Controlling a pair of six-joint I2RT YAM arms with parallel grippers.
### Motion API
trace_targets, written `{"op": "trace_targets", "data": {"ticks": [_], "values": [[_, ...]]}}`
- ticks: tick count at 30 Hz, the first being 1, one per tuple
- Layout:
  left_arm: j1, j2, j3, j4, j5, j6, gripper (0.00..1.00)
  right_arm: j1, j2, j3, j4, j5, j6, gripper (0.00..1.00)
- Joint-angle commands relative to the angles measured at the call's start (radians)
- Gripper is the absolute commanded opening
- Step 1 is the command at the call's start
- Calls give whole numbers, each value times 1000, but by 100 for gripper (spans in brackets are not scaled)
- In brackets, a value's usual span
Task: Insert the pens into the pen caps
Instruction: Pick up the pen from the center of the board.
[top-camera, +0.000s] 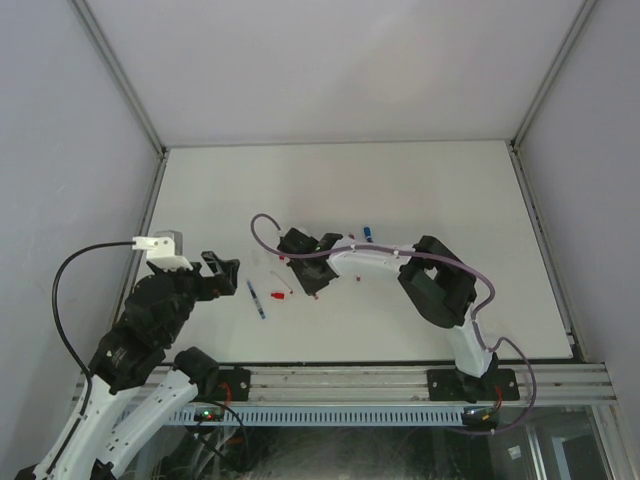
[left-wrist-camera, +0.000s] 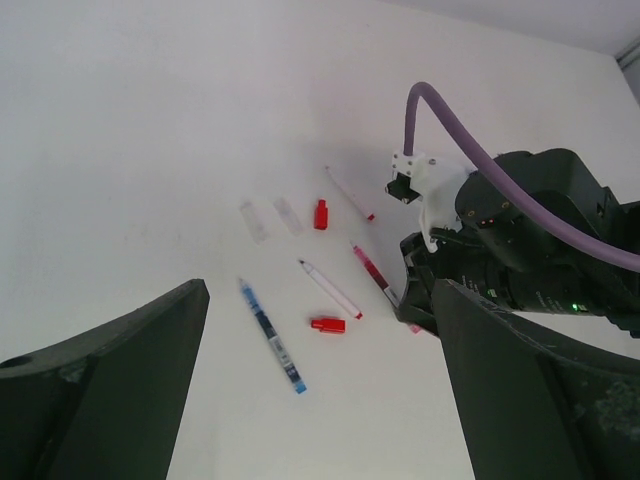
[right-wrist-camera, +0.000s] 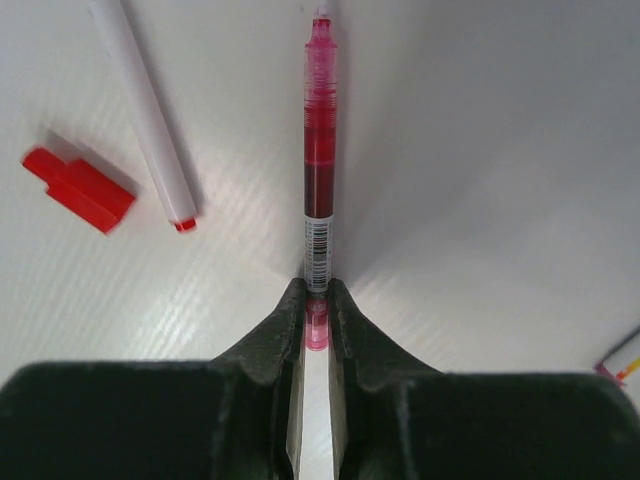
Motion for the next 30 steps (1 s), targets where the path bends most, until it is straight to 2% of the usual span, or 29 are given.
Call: {"op": "trace_targets", "data": {"ticks": [1, 12, 18, 30], "values": [[9, -1, -15, 62, 73, -78, 100, -9, -129, -81, 72, -19, 26, 2], [9, 22, -56, 115, 106, -136, 100, 0, -364, -274, 297, -83, 67, 0], [9, 33, -89, 178, 163, -168, 100, 10, -495, -429, 546, -170, 140, 0], [9, 73, -173, 339, 308, -228, 100, 42, -609, -542, 816, -258, 256, 0]]}}
